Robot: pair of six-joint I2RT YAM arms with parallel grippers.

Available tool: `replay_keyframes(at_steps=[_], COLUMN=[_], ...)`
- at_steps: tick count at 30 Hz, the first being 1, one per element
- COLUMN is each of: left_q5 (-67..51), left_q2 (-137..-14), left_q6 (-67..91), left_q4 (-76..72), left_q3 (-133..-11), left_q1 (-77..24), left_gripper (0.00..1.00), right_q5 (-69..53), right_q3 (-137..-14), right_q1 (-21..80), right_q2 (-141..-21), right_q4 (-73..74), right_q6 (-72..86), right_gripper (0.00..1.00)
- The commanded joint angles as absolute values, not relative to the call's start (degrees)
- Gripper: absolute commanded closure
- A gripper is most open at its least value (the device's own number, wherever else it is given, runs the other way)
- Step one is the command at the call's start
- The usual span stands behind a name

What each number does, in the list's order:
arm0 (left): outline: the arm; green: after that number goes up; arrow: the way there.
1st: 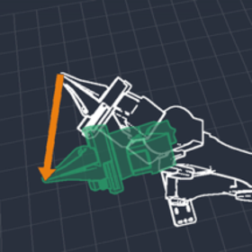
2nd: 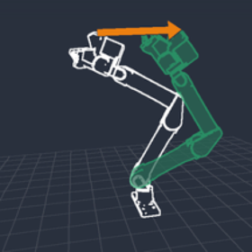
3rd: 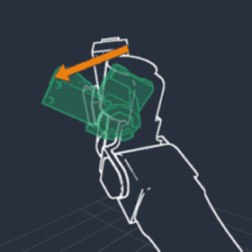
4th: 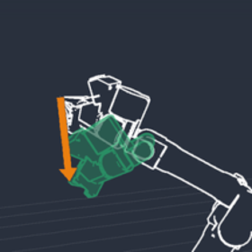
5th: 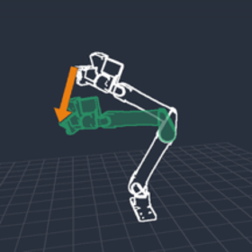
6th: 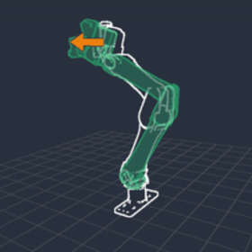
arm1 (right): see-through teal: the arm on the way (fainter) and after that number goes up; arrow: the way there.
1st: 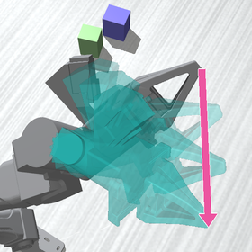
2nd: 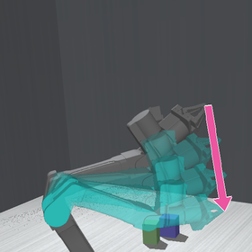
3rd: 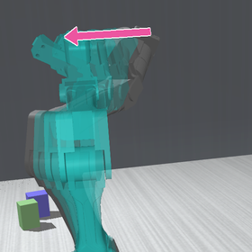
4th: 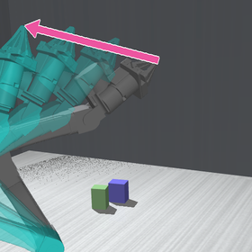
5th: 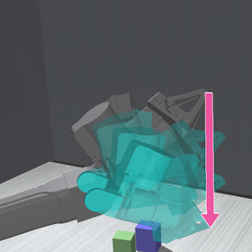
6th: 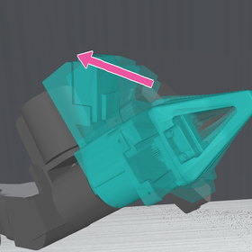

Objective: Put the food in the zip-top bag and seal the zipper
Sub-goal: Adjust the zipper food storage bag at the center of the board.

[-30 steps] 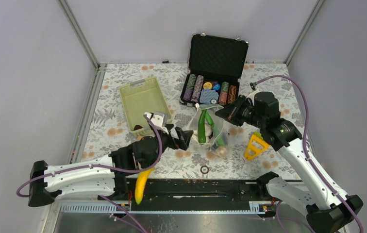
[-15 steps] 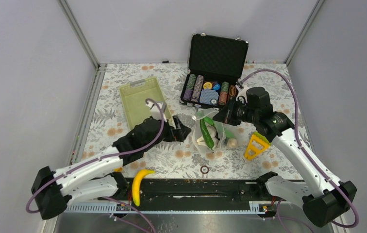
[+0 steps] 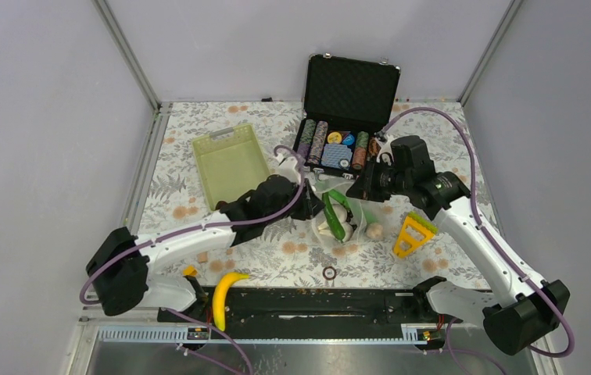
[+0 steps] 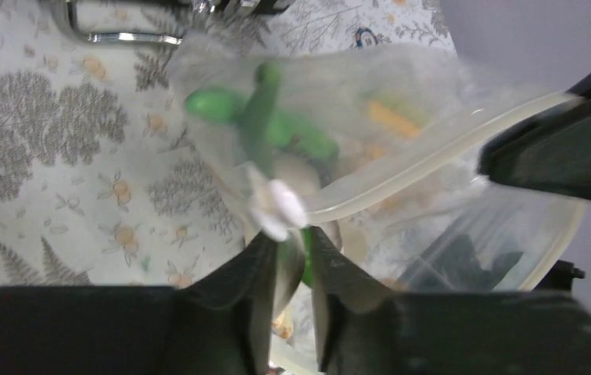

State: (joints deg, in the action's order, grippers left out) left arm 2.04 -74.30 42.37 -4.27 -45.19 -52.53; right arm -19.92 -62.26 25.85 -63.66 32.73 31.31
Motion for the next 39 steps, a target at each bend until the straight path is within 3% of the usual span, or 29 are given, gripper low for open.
replay_keyframes(at_steps=[1,9,14,17,19,20,24,28,33,39], left_q5=[6.2,17.7,27.5,32.2,35.2,36.8,42.1,41.9,31.5,19.8], left_q2=[-76.9,-74.0,-73.2,-72.2,-71.6,-71.3,-70.2,-69.8,-72.8,-79.2], left_q6=[41.2,42.3,41.6,40.1,39.6,39.5,37.2,34.8,34.4,31.9], left_q4=[-2.8,9.5,16.2,19.2,21.5,22.8,25.5,28.6,30.3,32.1], left_q3=[-53.9,-61.6,-67.0,-69.4,-70.8,-71.5,-72.9,-75.4,-76.5,-78.1], left_q1=[-53.2,-55.0,-55.1,-55.0,-54.8,-54.6,-54.2,-52.6,-49.1,-48.3], left_gripper=[0.98,1.0,1.0,1.0,1.0,1.0,1.0,1.0,1.0,0.93], right_q5=[-15.2,9.5,19.3,24.1,25.6,26.1,28.3,20.3,4.7,2.2], right_q3=[-67.0,-71.9,-73.7,-74.0,-74.3,-74.5,-76.9,-80.9,-80.2,-77.5], right_q1=[25.8,34.6,37.4,37.4,37.3,32.6,37.4,37.4,37.4,37.4], right_q2=[-64.4,-66.1,-67.6,-66.5,-66.1,-66.0,-67.2,-68.0,-67.2,-70.1], right_q4=[40.7,59.4,66.6,68.7,69.4,69.4,70.5,67.0,57.7,51.2], right_q6=[25.8,21.6,23.9,24.3,24.5,24.6,24.0,21.1,20.4,24.6], right_gripper=[0.81,0.59,0.58,0.64,0.77,0.82,0.97,1.0,1.0,1.0])
